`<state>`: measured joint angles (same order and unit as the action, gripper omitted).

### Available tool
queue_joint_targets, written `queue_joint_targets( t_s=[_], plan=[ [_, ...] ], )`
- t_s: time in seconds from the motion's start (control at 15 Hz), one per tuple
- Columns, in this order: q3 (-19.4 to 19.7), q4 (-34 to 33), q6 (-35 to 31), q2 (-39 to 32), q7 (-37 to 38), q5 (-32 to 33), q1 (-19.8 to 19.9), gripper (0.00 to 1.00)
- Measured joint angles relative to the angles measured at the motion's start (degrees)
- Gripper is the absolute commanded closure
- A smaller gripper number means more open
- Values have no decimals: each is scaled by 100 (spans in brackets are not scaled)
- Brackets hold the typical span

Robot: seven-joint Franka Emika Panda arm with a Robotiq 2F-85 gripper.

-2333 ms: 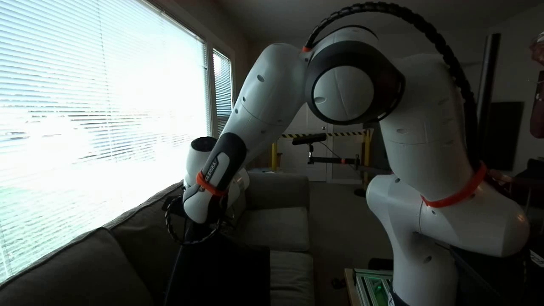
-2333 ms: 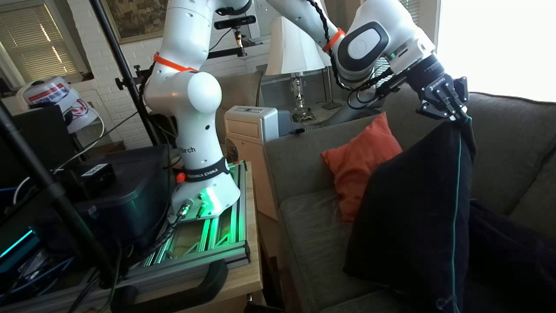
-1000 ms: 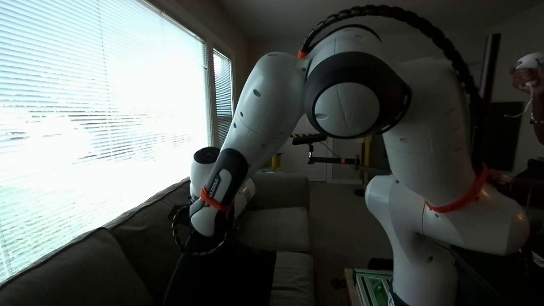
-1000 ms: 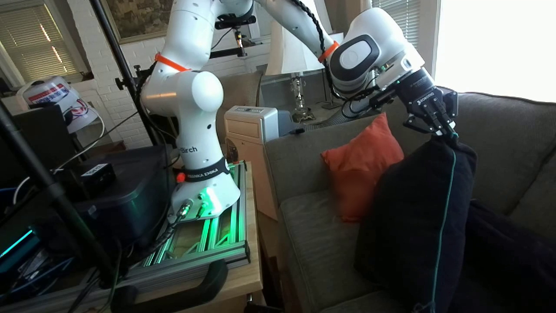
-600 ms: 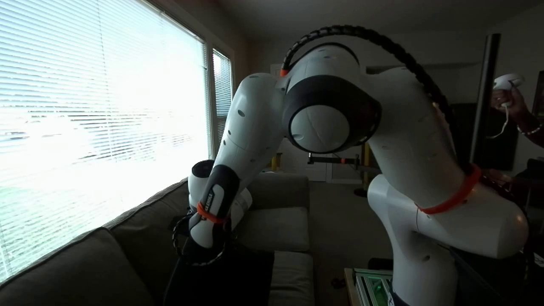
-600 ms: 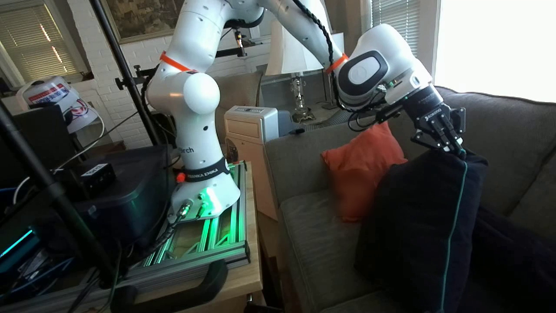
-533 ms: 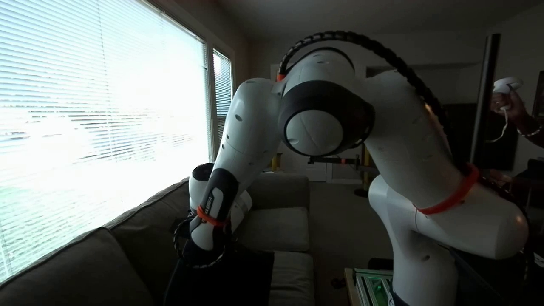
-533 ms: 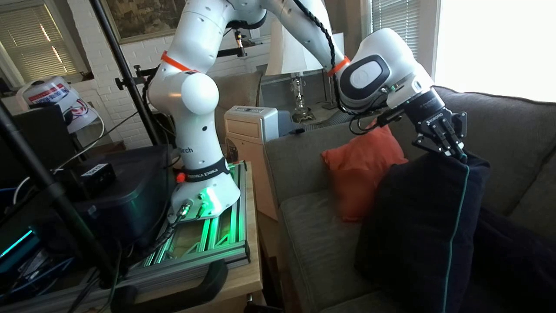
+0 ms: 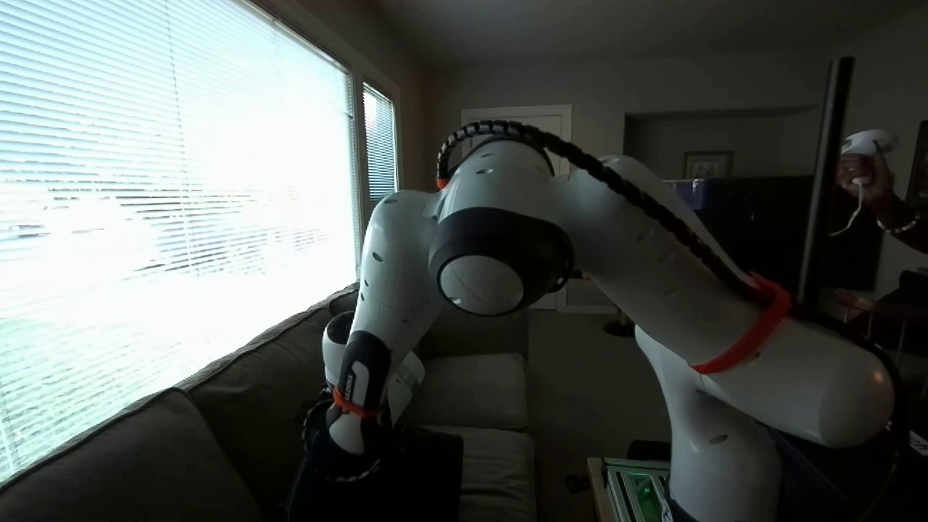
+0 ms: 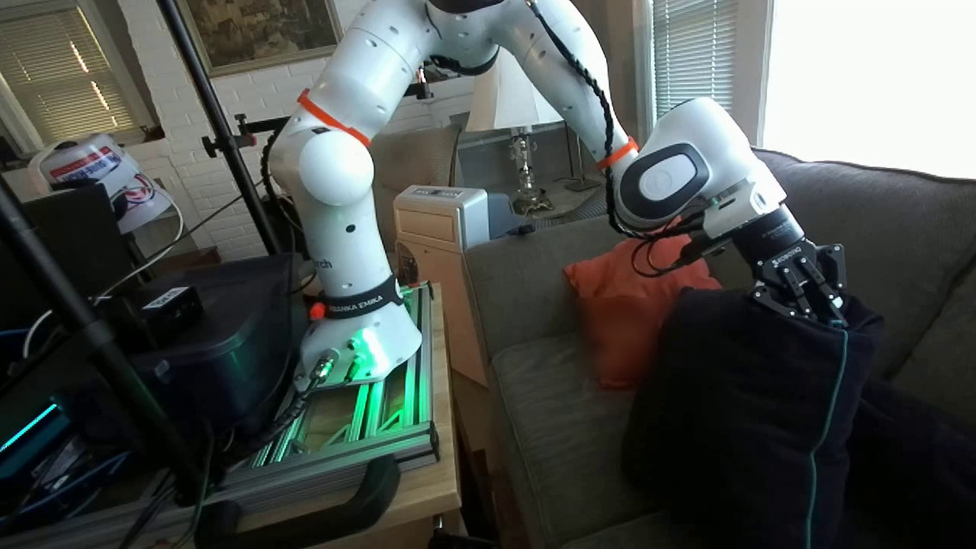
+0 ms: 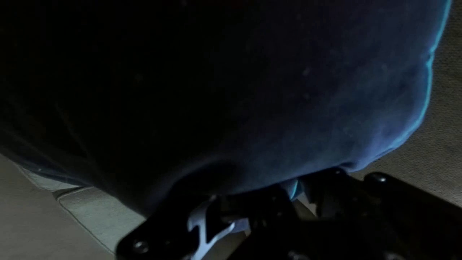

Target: Move the left black pillow to the right

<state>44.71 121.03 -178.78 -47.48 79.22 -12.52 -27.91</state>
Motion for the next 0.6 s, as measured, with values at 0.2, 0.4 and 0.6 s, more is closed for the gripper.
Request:
queue_joint_targets(
  t_s=[0.2,0.4,0.6],
  plan=[
    [-22,-159,-381,-189,-12,-58,20,18],
    [-74,-272,-739,-290,-115,-258,16,0],
    [-118,-376,-800,-271,-270,-496,12,0]
  ],
)
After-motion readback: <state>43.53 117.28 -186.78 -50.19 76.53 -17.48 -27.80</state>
